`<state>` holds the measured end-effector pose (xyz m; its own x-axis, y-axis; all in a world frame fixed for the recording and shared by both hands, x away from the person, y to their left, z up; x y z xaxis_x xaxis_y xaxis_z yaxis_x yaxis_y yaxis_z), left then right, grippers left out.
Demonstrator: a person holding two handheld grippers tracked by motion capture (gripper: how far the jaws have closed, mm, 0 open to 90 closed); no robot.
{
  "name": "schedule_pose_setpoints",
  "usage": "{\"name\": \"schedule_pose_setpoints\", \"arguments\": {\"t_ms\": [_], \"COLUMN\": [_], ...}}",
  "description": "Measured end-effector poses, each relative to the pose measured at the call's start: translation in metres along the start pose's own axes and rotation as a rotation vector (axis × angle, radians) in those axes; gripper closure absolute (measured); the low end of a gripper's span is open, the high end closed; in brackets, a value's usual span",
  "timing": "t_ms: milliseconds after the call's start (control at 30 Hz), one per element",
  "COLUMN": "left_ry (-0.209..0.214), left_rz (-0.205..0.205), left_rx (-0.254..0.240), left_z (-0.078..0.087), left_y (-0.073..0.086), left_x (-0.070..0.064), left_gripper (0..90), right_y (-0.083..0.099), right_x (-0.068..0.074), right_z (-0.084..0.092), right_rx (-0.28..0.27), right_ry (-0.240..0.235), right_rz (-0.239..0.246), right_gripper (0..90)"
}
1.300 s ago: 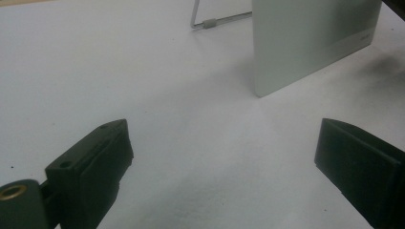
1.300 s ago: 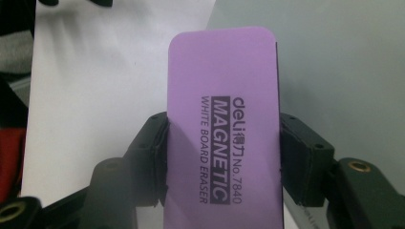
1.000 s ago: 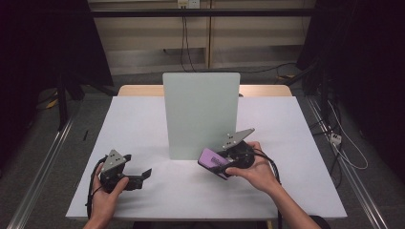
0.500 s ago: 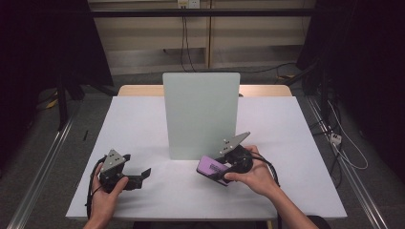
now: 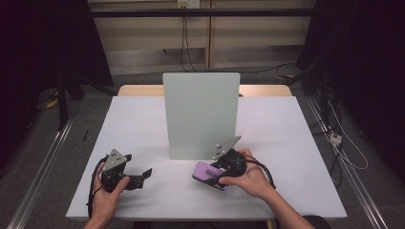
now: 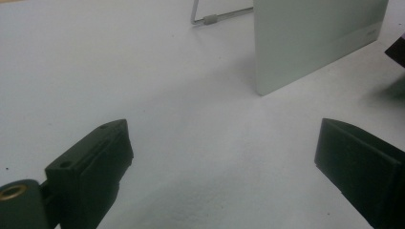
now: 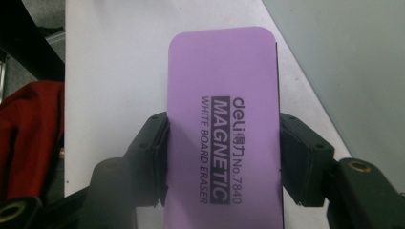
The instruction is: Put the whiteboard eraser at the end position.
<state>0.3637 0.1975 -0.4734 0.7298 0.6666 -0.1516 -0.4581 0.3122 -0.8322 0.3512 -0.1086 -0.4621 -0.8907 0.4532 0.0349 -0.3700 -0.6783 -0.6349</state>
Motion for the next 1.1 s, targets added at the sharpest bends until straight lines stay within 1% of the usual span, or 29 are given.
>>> {"name": "schedule_pose_setpoints", "arguments": {"t_ms": [33,67,200,333,467,633,767,1033,1100], "left_ry": [0.001,0.002,0.006,0.007,0.008,0.011,0.010,0.012,0.012], "left_rz": [-0.004,0.002,-0.001,0.001,0.001,0.002,-0.002,0.002,0.001], "left_rx": [0.001,-0.002,-0.001,-0.012,-0.016,-0.003,-0.008,-0.006,-0.006], "left_z": [0.000,0.000,0.001,0.002,0.002,0.001,0.002,0.001,0.001], "left_y": [0.000,0.000,0.001,0.000,0.000,0.001,0.000,0.000,0.000], "left_x": [0.000,0.000,-0.001,-0.001,-0.001,-0.001,-0.001,-0.002,-0.002], "left_gripper": [5.3,5.4,5.4,5.3,5.4,5.4,5.3,5.4,5.4], "right_y": [0.000,0.000,-0.002,-0.005,-0.005,-0.004,-0.004,-0.003,-0.002], "right_x": [0.000,0.001,0.005,0.008,0.009,0.010,0.011,0.010,0.010], "right_z": [-0.001,-0.003,-0.007,-0.012,-0.017,-0.022,-0.027,-0.030,-0.030], "right_rx": [0.004,0.010,0.019,0.031,0.043,0.053,0.062,0.054,0.049], "right_ry": [-0.004,-0.009,-0.013,-0.020,-0.023,-0.026,-0.028,-0.034,-0.043], "right_rz": [-0.003,-0.002,0.009,0.030,0.035,0.031,0.037,0.025,0.014], "right_gripper": [41.4,41.4,41.4,41.3,41.3,41.3,41.1,40.8,40.6]}}
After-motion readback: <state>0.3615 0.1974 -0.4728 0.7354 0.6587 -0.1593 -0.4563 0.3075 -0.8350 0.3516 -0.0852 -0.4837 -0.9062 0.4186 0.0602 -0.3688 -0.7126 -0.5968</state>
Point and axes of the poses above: each handheld gripper's, and its own axes: z roughly backward along the jaws, y roughly out of its underside, x roughly to its left, the point moved 5 cm from there along -z, roughly forward along the jaws, and after that the axes turned 9 degrees about y, right-handed, at the moved point
